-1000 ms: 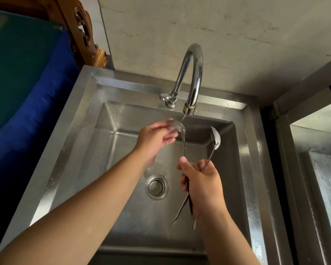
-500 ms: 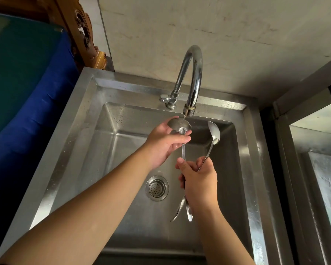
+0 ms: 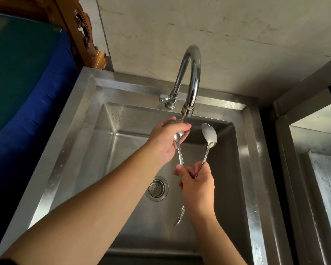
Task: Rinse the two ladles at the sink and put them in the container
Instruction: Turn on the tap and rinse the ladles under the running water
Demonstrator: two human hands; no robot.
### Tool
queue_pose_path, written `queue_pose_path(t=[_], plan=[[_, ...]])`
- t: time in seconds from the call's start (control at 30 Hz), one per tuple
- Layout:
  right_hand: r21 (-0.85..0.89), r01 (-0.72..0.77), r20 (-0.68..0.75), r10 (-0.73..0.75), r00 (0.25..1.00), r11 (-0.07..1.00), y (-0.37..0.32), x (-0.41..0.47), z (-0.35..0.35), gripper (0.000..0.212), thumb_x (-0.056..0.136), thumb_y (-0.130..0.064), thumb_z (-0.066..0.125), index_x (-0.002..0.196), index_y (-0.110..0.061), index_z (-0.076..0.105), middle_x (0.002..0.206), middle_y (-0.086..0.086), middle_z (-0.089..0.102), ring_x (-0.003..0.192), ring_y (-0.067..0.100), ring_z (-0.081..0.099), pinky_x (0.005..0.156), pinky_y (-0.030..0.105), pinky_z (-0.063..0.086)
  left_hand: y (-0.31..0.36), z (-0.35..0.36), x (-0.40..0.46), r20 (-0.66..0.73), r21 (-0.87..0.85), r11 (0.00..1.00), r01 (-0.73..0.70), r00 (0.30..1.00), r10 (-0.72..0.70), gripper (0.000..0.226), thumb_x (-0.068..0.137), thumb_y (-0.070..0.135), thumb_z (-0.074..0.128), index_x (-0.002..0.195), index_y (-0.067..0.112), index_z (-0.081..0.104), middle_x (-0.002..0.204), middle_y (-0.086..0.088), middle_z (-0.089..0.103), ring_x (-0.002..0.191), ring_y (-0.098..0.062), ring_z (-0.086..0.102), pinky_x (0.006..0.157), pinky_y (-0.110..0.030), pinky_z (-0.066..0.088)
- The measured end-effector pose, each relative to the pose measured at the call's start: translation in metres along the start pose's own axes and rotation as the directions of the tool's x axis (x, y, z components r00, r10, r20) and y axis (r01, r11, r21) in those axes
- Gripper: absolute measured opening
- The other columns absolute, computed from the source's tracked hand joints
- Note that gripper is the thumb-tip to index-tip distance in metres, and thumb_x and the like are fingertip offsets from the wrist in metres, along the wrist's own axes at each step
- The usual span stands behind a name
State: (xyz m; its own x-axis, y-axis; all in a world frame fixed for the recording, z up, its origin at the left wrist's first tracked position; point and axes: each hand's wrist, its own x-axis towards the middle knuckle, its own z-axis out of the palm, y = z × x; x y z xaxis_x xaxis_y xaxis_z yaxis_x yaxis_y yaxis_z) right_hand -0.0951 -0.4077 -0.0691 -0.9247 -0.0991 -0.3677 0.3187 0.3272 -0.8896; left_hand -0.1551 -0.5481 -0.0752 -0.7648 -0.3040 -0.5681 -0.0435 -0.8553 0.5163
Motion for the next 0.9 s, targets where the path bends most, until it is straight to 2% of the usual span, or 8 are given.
queue_pose_path(t=[0.13,0.33,0.37,0.5,0.6,0.73,0.8,0.9], plan=[[-0.012,0.034,0.011,-0.034,0.999,0.999,0.0,0.0,-0.002,0.045,0.088,-0.014,0.075,0.075,-0.019,0.033,0.073,0.001,0.078,0.05,0.003,0.058,0.061,0.034,0.049,0.015,0.003,-0.002,0.04,0.088,0.989,0.117,0.992,-0.121,0.006,0.087,-0.003,0.069,0.087,0.001,0.064,0.075,-0.008,0.069,0.064,-0.013,0.07,0.073,-0.028,0.062],[0.035,0.014,0.097,-0.017,0.995,0.999,0.002,0.001,-0.01,0.045,0.089,-0.01,0.074,0.076,-0.017,0.032,0.073,0.007,0.078,0.049,0.005,0.056,0.056,0.027,0.048,0.031,0.0,0.001,-0.07,0.13,0.959,0.252,0.967,-0.245,0.021,0.095,0.018,0.067,0.077,0.008,0.068,0.06,-0.004,0.073,0.052,-0.011,0.071,0.058,-0.025,0.062],[0.065,0.003,0.116,-0.01,0.993,0.998,0.001,0.003,-0.011,0.045,0.09,-0.008,0.074,0.076,-0.017,0.032,0.074,0.01,0.078,0.049,0.005,0.057,0.053,0.024,0.048,0.031,0.0,0.001,-0.072,0.117,0.958,0.262,0.964,-0.255,0.023,0.097,0.023,0.065,0.08,0.008,0.067,0.062,-0.005,0.074,0.054,-0.012,0.072,0.06,-0.025,0.063],[0.241,-0.125,0.187,0.08,0.979,0.963,-0.003,0.009,-0.01,0.045,0.092,-0.008,0.071,0.076,-0.02,0.03,0.073,0.012,0.077,0.046,0.012,0.05,0.048,0.025,0.044,0.03,-0.001,0.001,0.019,0.094,0.975,0.203,0.978,-0.206,0.03,0.098,0.037,0.058,0.102,0.008,0.065,0.08,-0.008,0.078,0.074,-0.019,0.076,0.095,-0.036,0.056],[0.384,-0.219,0.229,0.138,0.964,0.897,-0.008,0.014,-0.009,0.044,0.094,-0.007,0.07,0.077,-0.021,0.031,0.074,0.012,0.076,0.046,0.014,0.047,0.042,0.022,0.041,0.024,-0.001,-0.003,0.096,0.125,0.985,0.121,0.986,-0.134,0.029,0.094,0.025,0.067,0.115,0.004,0.065,0.096,-0.011,0.075,0.08,-0.017,0.073,0.073,-0.028,0.063],[0.465,-0.283,0.262,0.175,0.949,0.839,-0.014,0.018,-0.005,0.044,0.093,-0.007,0.07,0.076,-0.022,0.033,0.075,0.015,0.075,0.046,0.013,0.047,0.039,0.021,0.037,0.018,-0.002,-0.005,0.198,0.205,0.979,0.0,0.979,-0.041,0.04,0.085,-0.01,0.069,0.122,-0.001,0.058,0.11,-0.015,0.066,0.089,-0.015,0.072,0.085,-0.026,0.06],[0.468,-0.294,0.27,0.181,0.946,0.834,-0.016,0.019,-0.004,0.044,0.093,-0.008,0.071,0.076,-0.022,0.033,0.076,0.015,0.075,0.045,0.014,0.047,0.039,0.022,0.036,0.016,0.0,-0.006,0.189,0.26,0.965,-0.04,0.982,-0.01,0.059,0.079,-0.019,0.07,0.133,-0.004,0.052,0.114,-0.016,0.066,0.093,-0.015,0.072,0.081,-0.02,0.058],[0.429,-0.289,0.259,0.19,0.947,0.856,-0.016,0.017,-0.003,0.043,0.093,-0.009,0.071,0.077,-0.022,0.033,0.076,0.013,0.076,0.046,0.013,0.047,0.039,0.022,0.038,0.014,0.003,-0.004,0.142,0.271,0.961,-0.054,0.99,0.015,0.068,0.075,-0.025,0.068,0.136,-0.004,0.05,0.108,-0.015,0.07,0.086,-0.014,0.074,0.072,-0.016,0.057]])
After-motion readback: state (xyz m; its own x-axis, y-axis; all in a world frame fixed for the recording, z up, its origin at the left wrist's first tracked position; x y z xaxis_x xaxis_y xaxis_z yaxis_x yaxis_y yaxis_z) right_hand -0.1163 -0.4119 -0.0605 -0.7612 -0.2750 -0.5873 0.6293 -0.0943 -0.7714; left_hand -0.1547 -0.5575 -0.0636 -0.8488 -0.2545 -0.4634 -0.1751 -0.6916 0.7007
